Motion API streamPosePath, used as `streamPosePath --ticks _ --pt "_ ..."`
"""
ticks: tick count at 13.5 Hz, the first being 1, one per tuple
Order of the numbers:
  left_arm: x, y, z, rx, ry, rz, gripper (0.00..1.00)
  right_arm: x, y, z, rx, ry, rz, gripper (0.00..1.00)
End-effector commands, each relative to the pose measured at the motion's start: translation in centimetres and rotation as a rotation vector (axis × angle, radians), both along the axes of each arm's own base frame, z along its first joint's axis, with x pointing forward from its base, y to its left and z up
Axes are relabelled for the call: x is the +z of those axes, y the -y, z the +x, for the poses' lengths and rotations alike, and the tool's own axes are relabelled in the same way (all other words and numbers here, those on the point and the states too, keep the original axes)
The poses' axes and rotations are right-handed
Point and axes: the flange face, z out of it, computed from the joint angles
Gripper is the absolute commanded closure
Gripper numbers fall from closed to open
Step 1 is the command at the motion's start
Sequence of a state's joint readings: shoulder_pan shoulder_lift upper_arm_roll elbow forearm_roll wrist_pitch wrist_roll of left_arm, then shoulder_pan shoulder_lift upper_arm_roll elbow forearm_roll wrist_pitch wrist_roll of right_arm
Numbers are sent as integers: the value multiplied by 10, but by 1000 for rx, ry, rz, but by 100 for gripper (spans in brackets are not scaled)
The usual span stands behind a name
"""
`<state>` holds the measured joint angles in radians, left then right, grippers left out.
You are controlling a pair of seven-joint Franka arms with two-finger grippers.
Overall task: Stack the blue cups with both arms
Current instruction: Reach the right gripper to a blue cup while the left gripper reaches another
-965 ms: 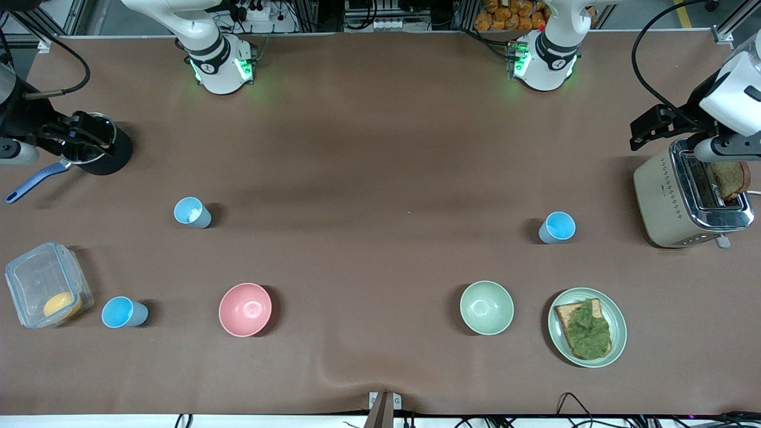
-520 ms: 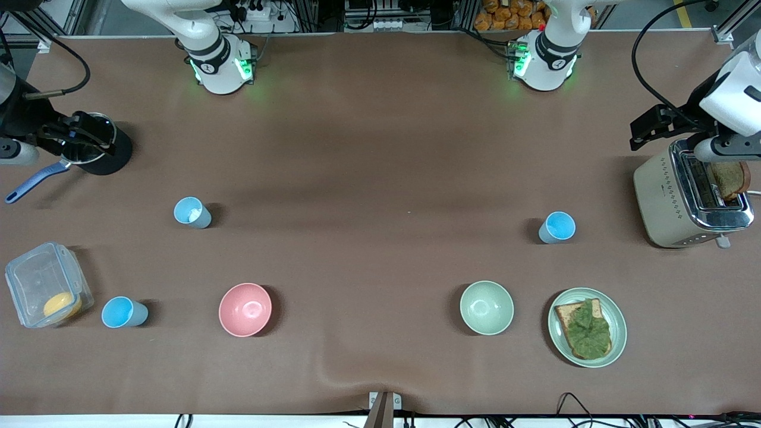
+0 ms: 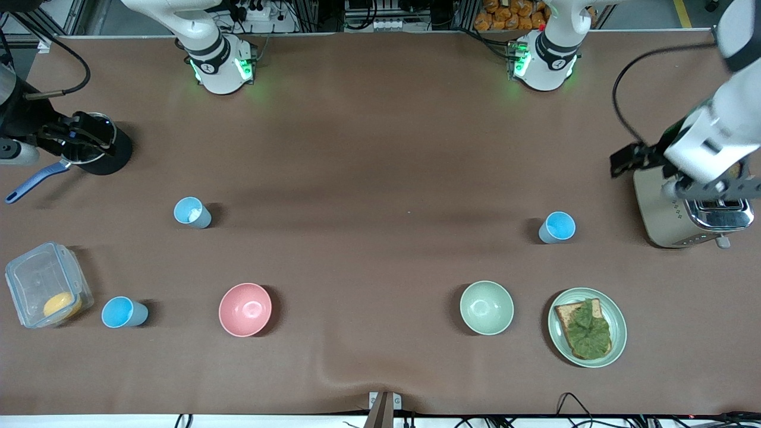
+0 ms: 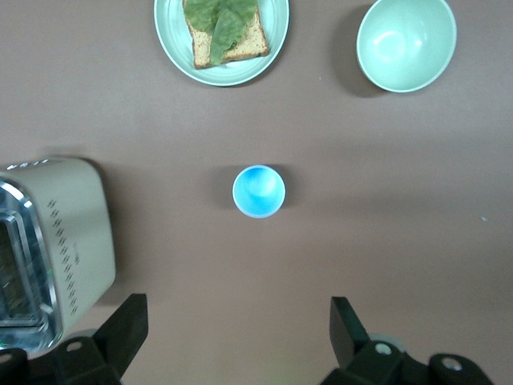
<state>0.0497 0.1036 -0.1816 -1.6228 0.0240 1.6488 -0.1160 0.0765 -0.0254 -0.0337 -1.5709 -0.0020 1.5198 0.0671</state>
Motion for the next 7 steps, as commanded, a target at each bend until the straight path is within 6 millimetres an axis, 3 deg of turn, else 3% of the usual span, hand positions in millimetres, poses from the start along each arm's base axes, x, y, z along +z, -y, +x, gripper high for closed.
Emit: streamPosePath --ticks 1,4,7 --pt "-29 -3 -5 -34 23 22 0 2 -7 0 1 11 10 0" --pt "-68 -2 -6 -38 46 18 0 2 -17 1 20 22 6 0" --pt "-91 -2 -8 -40 53 16 0 -11 -20 8 27 2 10 0"
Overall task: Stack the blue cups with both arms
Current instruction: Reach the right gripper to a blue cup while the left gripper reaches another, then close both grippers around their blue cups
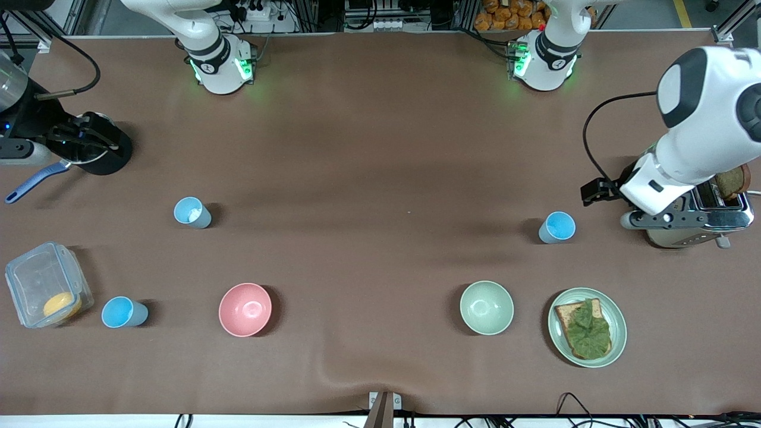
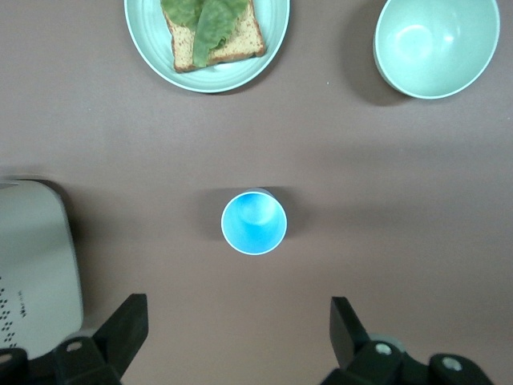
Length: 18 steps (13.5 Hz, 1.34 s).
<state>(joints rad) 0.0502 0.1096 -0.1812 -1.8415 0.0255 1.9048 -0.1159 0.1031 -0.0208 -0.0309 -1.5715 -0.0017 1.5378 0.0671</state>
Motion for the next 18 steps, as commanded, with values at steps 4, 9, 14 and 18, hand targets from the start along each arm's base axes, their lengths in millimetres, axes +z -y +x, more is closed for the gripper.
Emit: streamPosePath --ticks 4,9,14,18 --pt "-41 -13 -13 -23 42 18 0 -98 -48 46 72 -157 -11 0" --pt "-95 -12 -10 -9 41 29 0 -206 -90 72 151 -266 -96 0" --pt "-146 -12 2 -5 32 7 0 -289 -54 50 102 -178 -61 0" --pt "-171 -18 6 5 36 -5 0 -346 -16 26 46 -192 -51 0"
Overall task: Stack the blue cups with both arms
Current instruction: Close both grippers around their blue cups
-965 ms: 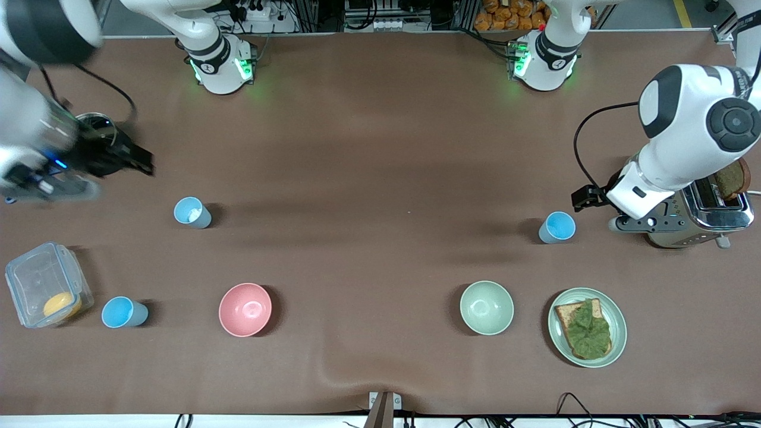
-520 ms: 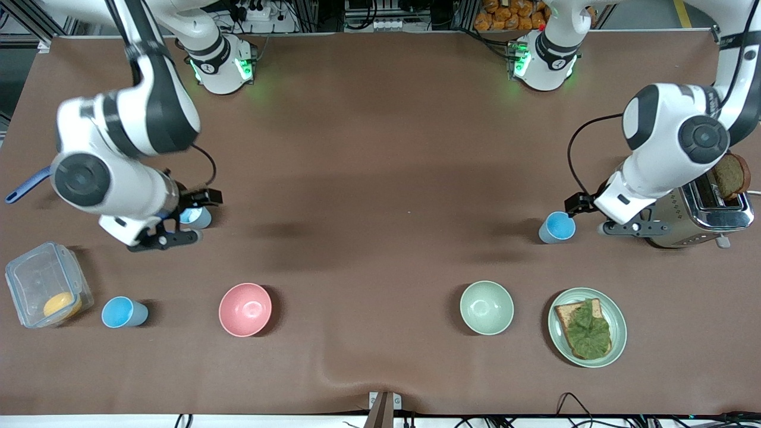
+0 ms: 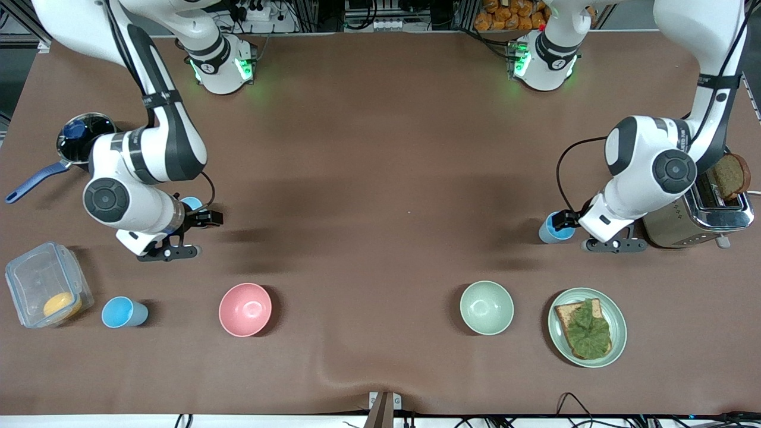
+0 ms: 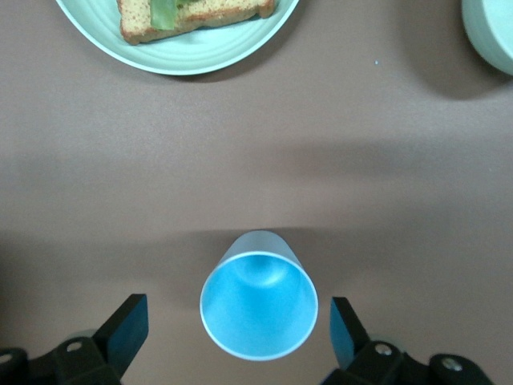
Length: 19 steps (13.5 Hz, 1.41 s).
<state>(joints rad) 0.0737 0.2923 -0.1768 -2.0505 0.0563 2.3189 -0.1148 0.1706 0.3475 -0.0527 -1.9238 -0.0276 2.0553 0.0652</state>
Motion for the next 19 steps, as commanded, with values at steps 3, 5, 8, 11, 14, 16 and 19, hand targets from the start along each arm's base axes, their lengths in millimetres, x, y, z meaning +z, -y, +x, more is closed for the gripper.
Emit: streamPosePath --ticks 3,5,8,11,14,16,19 --pt "-11 -9 1 11 8 12 0 -35 29 -33 -39 -13 6 0" --pt "-21 -12 -3 10 5 13 0 -43 30 -36 -41 -38 3 0" --pt "-38 -11 -14 5 33 7 0 -55 29 -41 -39 -82 -3 20" --pt "-46 -13 -15 7 31 5 0 -59 25 -43 -30 -96 -5 62" --pt "-54 -19 -16 0 29 16 1 -66 24 -44 -28 -108 -6 94" --pt "-58 -22 -16 3 24 16 9 -65 24 -43 -28 -106 -6 100" --pt "-58 -21 -16 -8 25 23 32 -51 17 -35 -23 -98 -8 100"
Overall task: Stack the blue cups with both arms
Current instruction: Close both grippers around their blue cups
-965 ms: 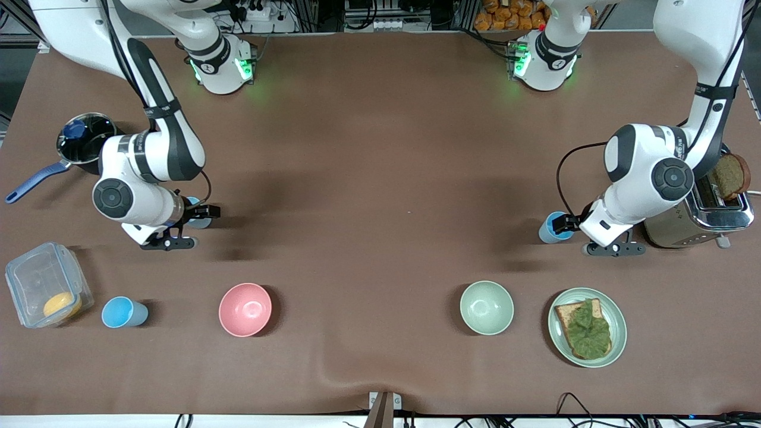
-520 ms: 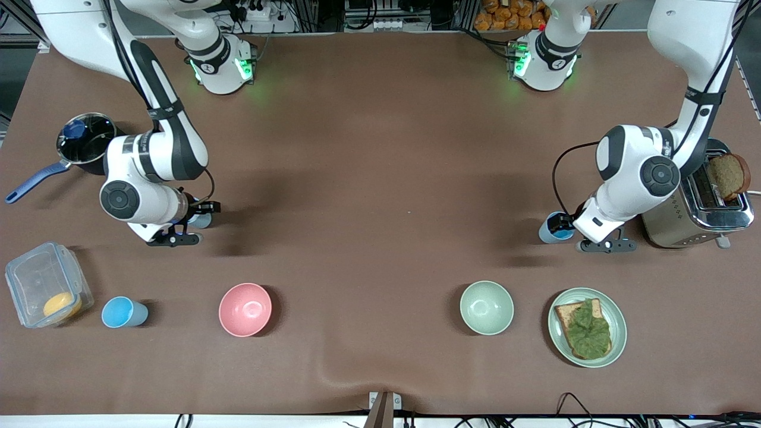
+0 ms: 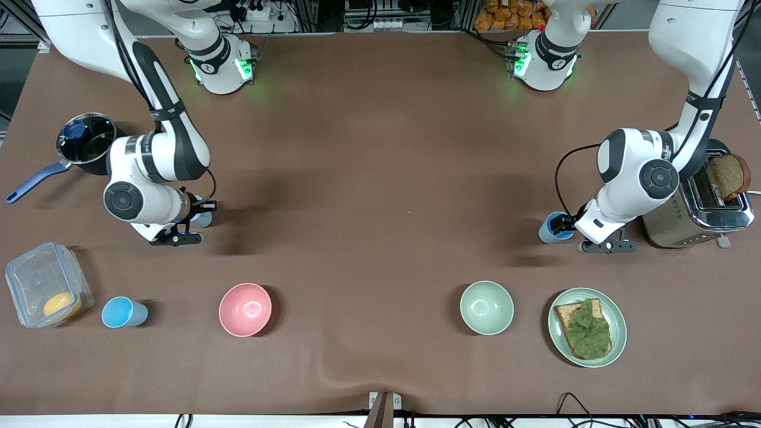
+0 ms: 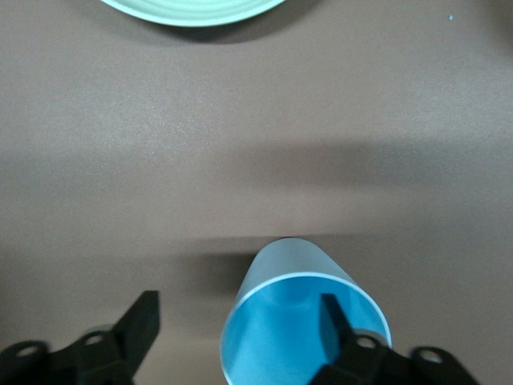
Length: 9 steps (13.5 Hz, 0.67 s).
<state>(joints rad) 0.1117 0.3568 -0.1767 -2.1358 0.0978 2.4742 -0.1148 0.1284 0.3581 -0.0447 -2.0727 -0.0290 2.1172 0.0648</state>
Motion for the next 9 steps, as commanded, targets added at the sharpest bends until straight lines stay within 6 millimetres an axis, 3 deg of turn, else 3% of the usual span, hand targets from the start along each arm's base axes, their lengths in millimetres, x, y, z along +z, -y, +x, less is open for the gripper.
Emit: streamPosePath --ticks 1,3,5,9 --pt "1 -1 -1 -13 18 16 42 22 -10 12 11 -14 -2 100" --pt "0 0 -1 -15 17 16 67 54 -33 24 33 -50 -11 100" --pt "0 0 -1 -13 17 16 97 67 -64 26 39 -53 14 100" --pt "4 0 1 -11 24 16 100 84 -181 15 -17 -5 33 100"
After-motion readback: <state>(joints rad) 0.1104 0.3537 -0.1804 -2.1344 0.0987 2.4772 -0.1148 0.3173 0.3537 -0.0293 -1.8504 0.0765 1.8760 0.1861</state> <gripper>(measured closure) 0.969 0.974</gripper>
